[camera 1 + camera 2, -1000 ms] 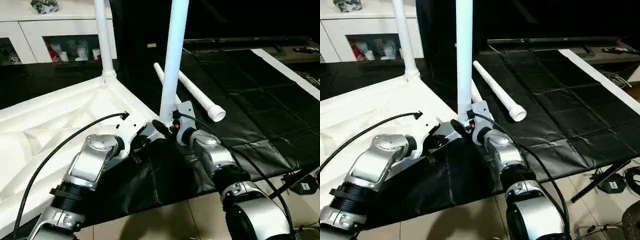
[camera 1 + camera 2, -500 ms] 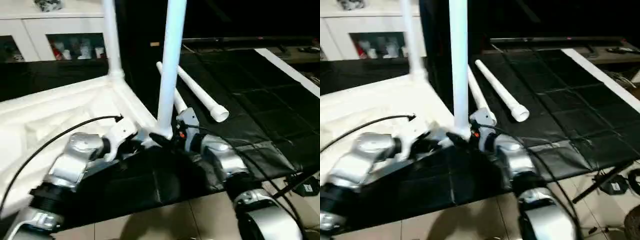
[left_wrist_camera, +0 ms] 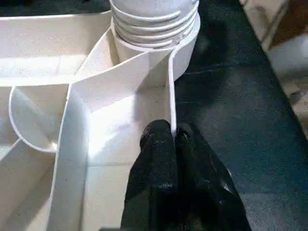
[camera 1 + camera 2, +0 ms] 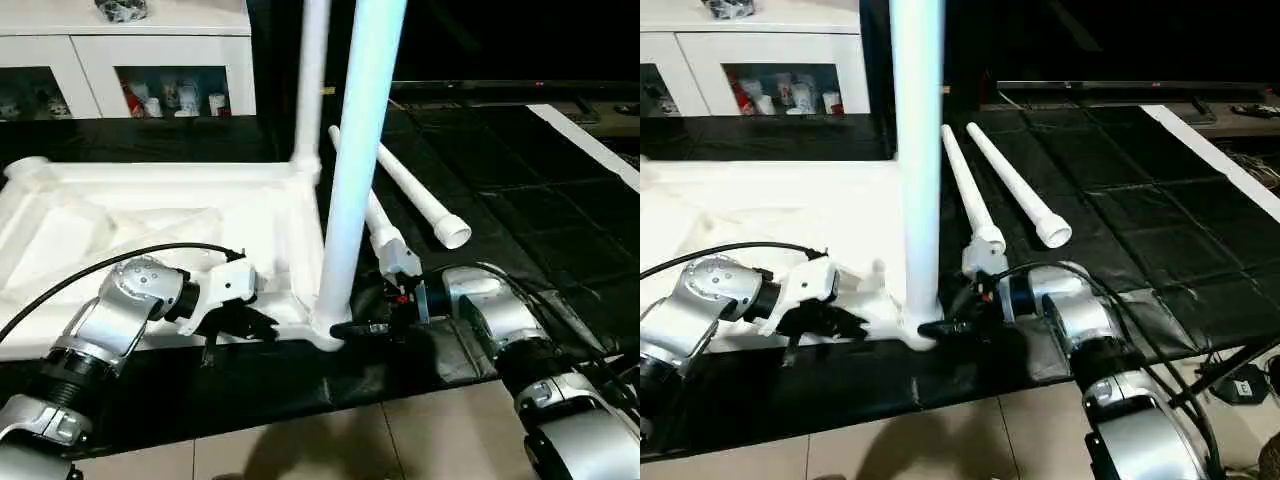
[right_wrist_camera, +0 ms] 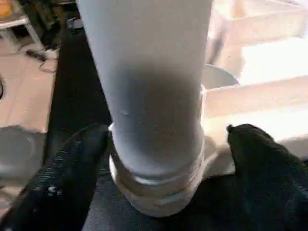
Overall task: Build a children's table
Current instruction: Rotate leg to tighten
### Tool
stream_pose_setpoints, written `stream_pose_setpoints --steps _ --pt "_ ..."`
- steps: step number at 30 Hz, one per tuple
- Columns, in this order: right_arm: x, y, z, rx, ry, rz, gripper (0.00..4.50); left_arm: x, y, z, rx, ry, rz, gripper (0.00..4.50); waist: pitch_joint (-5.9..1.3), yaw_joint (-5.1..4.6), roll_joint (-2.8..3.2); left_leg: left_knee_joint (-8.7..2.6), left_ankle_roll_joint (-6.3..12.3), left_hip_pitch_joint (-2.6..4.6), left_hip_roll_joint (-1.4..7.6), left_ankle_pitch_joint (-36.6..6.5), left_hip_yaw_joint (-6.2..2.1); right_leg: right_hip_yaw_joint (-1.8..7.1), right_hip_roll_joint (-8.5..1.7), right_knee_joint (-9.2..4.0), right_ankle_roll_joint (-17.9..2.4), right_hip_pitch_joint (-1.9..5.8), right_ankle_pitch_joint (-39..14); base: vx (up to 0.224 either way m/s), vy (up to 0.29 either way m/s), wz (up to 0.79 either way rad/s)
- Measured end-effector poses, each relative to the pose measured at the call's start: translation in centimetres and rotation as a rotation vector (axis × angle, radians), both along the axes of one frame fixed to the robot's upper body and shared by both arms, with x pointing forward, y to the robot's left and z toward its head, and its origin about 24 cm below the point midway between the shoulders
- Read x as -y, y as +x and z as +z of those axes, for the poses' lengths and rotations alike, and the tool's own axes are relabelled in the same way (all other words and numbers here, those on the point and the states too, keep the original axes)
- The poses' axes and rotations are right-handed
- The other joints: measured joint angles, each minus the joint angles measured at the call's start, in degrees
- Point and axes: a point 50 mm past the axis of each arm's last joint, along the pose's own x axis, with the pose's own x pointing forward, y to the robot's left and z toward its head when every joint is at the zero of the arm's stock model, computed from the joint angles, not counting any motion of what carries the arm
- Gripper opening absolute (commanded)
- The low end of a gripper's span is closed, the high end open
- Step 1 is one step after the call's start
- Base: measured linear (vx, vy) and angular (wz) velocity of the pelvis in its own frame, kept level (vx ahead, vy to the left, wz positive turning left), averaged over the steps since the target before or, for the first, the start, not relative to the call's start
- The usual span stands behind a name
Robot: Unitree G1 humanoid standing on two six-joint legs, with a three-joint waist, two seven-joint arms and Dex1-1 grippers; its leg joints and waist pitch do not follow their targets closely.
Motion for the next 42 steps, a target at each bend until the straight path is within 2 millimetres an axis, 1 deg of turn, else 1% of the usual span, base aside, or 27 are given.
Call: stream_pose_setpoints --steps 2,5,6,9,10,12,13,16,22,24,27,28,29,30,31,34,35,36,39,40,42 --pt "0.0 -0.1 -0.1 -0.008 -0.001 0.009 3.71 0.1 0.1 0.0 0.000 0.003 -0.015 0.00 0.00 0.21 -0.01 0.02 0.00 -0.01 0.00 0.00 0.00 0.00 0.00 0.00 0.00 0.00 0.00 0.000 0.000 0.00" --pt "-0.2 -0.1 -0.1 -0.010 -0.007 0.020 3.60 0.1 0.2 0.0 0.001 0.005 -0.029 0.00 0.00 0.30 -0.01 0.02 -0.01 0.00 0.00 0.00 0.00 0.00 0.00 0.04 0.00 -0.01 0.00 0.000 0.000 0.00" --pt "-0.4 0.0 0.0 -0.005 -0.013 0.028 3.36 0.1 0.3 0.0 0.001 0.004 -0.030 0.00 0.00 0.35 0.00 0.03 -0.02 0.01 0.01 0.01 0.00 0.00 0.00 0.08 0.00 -0.02 0.00 0.000 0.000 0.00" --pt "-0.6 0.0 0.0 -0.004 -0.017 0.041 3.15 0.1 0.3 0.0 0.002 0.003 -0.031 0.00 -0.01 0.40 -0.01 0.04 -0.02 0.01 0.03 0.01 0.00 0.00 0.00 0.10 0.01 -0.01 0.00 0.000 0.000 0.00" --pt "-0.6 0.0 0.0 -0.004 -0.017 0.046 3.15 0.1 0.3 0.0 0.002 0.003 -0.032 0.00 -0.01 0.40 -0.02 0.05 -0.02 0.01 0.03 0.01 0.00 0.00 0.00 0.10 0.01 -0.01 0.00 0.000 0.000 0.00" --pt "-0.7 -0.1 0.0 -0.002 -0.017 0.049 2.88 0.1 0.3 0.0 0.004 0.003 -0.036 0.00 -0.01 0.40 -0.01 0.05 -0.02 0.01 0.03 0.01 0.00 0.00 0.00 0.10 0.01 -0.01 0.00 0.000 0.000 0.00" --pt "-0.7 -0.1 0.0 0.001 -0.015 0.051 2.82 0.1 0.3 0.0 0.006 0.003 -0.039 0.00 -0.01 0.39 -0.01 0.05 -0.02 0.01 0.04 0.01 0.00 0.00 0.00 0.10 0.01 -0.02 -0.01 0.000 0.000 0.00" --pt "-0.8 -0.1 0.0 0.005 -0.014 0.057 2.73 0.0 0.3 -0.1 0.003 0.005 -0.045 0.00 -0.01 0.40 -0.01 0.04 -0.02 0.01 0.05 0.01 0.00 -0.01 0.00 0.11 0.01 -0.03 -0.01 0.000 0.000 0.00" --pt "-0.6 -0.4 -0.3 -0.004 0.004 0.047 2.70 0.0 0.3 -0.2 0.005 0.004 -0.044 0.00 -0.02 0.57 -0.01 0.06 -0.02 0.05 0.04 0.01 0.00 0.00 -0.01 0.09 0.01 0.05 -0.01 0.000 0.000 0.00" --pt "-0.8 -0.6 -0.5 -0.010 0.025 0.026 2.69 0.3 0.4 -0.3 0.002 -0.009 -0.025 0.00 -0.03 0.64 0.02 0.06 -0.02 0.10 0.02 0.02 0.01 0.00 -0.04 0.09 0.01 0.09 -0.01 0.000 0.000 0.00" --pt "-0.6 -0.2 -1.0 -0.041 0.049 -0.106 2.69 0.7 1.0 -0.6 0.010 -0.036 0.077 0.00 -0.01 0.54 0.04 0.07 -0.05 0.49 0.02 0.05 0.05 0.05 -0.06 0.11 0.16 0.45 -0.10 0.000 0.000 0.00" --pt "-0.7 0.0 -1.3 -0.058 0.061 -0.174 2.69 0.8 1.2 -0.8 0.015 -0.043 0.127 0.00 0.00 0.28 0.05 0.07 -0.07 0.73 0.01 0.07 0.07 0.06 -0.06 0.08 0.37 0.59 -0.22 0.000 0.000 0.00" --pt "-0.8 0.1 -1.4 -0.064 0.067 -0.208 2.69 0.9 1.3 -0.8 0.016 -0.046 0.152 0.00 0.00 0.09 0.05 0.06 -0.08 0.80 0.00 0.07 0.06 0.06 -0.06 0.01 0.40 0.65 -0.23 0.000 0.000 0.00" --pt "-1.0 0.4 -1.5 -0.067 0.078 -0.276 2.69 1.1 1.6 -1.0 0.014 -0.061 0.213 0.00 0.01 -0.15 0.08 0.03 -0.08 0.86 -0.01 0.07 0.06 0.06 -0.05 -0.03 0.41 0.71 -0.24 0.000 0.000 0.00" --pt "-1.5 0.8 -1.8 -0.065 0.097 -0.380 2.68 1.3 1.9 -1.1 0.023 -0.071 0.287 0.00 0.01 -0.79 0.07 0.05 -0.13 0.86 -0.01 0.10 0.05 0.07 -0.05 -0.02 0.40 0.69 -0.23 0.000 0.000 0.00" --pt "-2.5 1.6 -1.9 -0.052 0.116 -0.560 2.68 2.1 2.4 -1.2 0.032 -0.088 0.420 0.00 0.01 -2.19 0.07 0.03 -0.13 0.86 -0.01 0.09 0.05 0.06 -0.05 -0.05 0.39 0.62 -0.22 0.000 0.000 0.00" --pt "-3.3 2.2 -1.9 -0.051 0.116 -0.637 2.68 2.4 2.5 -1.2 0.042 -0.094 0.492 0.00 0.01 -2.84 0.06 0.00 -0.13 0.87 -0.01 0.09 0.05 0.05 -0.05 -0.03 0.38 0.60 -0.21 0.000 0.000 0.00" --pt "-4.1 2.6 -1.7 -0.047 0.113 -0.703 2.67 2.7 2.7 -1.2 0.058 -0.093 0.544 0.00 0.01 -3.22 0.06 -0.02 -0.14 0.85 -0.01 0.09 0.05 0.05 -0.03 0.01 0.35 0.55 -0.19 0.000 0.000 0.00" --pt "-5.2 3.3 -1.4 -0.041 0.099 -0.818 2.67 3.5 2.9 -1.1 0.072 -0.102 0.631 0.00 0.01 -3.42 0.07 -0.29 -0.15 0.82 -0.03 0.08 0.08 -0.01 0.01 -0.06 0.32 0.47 -0.18 0.000 0.000 0.00" --pt "-5.6 3.7 -1.2 -0.053 0.096 -0.864 2.67 3.9 3.0 -1.0 0.086 -0.102 0.668 0.00 0.01 -3.39 0.08 -0.40 -0.15 0.77 -0.02 0.08 0.09 0.00 0.01 -0.07 0.14 0.42 -0.08 0.000 0.000 0.00" --pt "-5.8 4.0 -0.9 -0.046 0.080 -0.898 2.67 4.5 3.1 -0.9 0.102 -0.100 0.702 0.00 0.01 -3.24 0.05 -0.52 -0.14 0.68 -0.02 0.07 0.10 -0.01 0.01 -0.18 0.12 0.37 -0.08 0.000 0.000 0.00"
